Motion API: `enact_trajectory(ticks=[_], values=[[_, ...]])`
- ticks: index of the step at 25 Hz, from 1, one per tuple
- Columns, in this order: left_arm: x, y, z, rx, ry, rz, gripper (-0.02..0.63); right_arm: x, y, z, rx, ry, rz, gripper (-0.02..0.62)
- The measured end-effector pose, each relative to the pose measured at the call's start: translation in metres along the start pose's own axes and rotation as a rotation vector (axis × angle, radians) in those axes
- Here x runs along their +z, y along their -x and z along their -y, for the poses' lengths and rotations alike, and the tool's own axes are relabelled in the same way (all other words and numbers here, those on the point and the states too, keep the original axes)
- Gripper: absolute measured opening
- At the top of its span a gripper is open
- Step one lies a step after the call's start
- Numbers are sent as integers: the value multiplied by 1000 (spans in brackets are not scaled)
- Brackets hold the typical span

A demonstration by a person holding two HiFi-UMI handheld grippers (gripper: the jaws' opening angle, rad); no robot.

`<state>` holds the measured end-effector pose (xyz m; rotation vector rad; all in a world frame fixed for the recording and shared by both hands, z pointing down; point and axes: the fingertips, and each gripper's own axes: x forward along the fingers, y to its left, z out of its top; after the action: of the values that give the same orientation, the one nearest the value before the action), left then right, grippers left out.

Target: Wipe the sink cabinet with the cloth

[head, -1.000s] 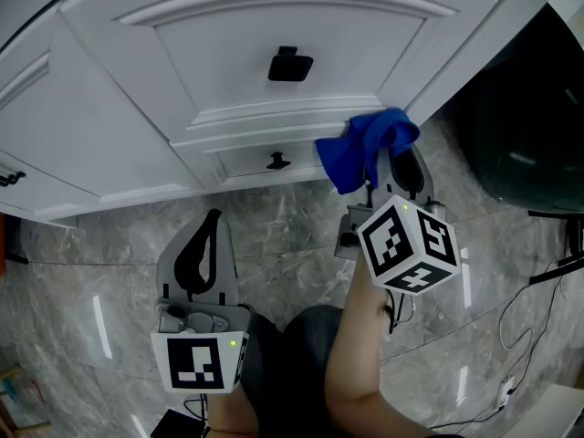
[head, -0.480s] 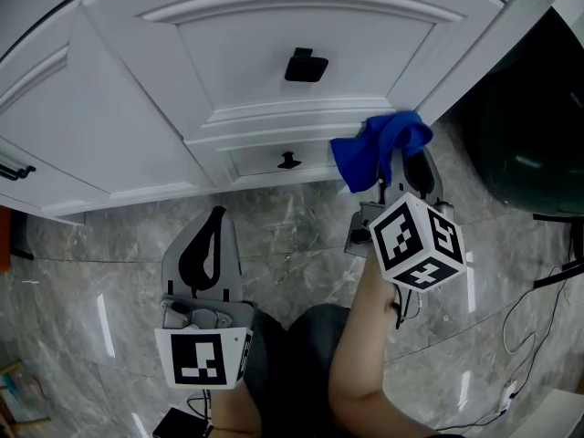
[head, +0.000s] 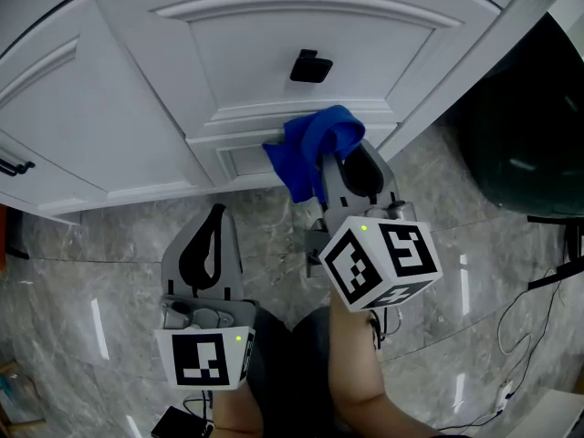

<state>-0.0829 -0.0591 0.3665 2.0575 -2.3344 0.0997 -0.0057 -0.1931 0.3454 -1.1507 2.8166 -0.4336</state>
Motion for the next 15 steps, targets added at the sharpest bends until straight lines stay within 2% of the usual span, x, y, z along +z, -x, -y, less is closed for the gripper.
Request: enact_trajectory(ticks=[4, 9, 12, 15], values=[[3, 7, -12, 50, 7, -1, 0, -12, -10, -52, 97, 79, 3, 117], [0, 23, -44, 135, -39, -23, 0, -41, -22, -87, 150, 137, -40, 117], [-4, 31, -63, 191, -33, -32, 0, -63, -30, -108, 177, 179, -73, 117], [-6, 33, -72, 211, -18, -30, 0, -81, -36, -128, 205, 230, -78, 117]])
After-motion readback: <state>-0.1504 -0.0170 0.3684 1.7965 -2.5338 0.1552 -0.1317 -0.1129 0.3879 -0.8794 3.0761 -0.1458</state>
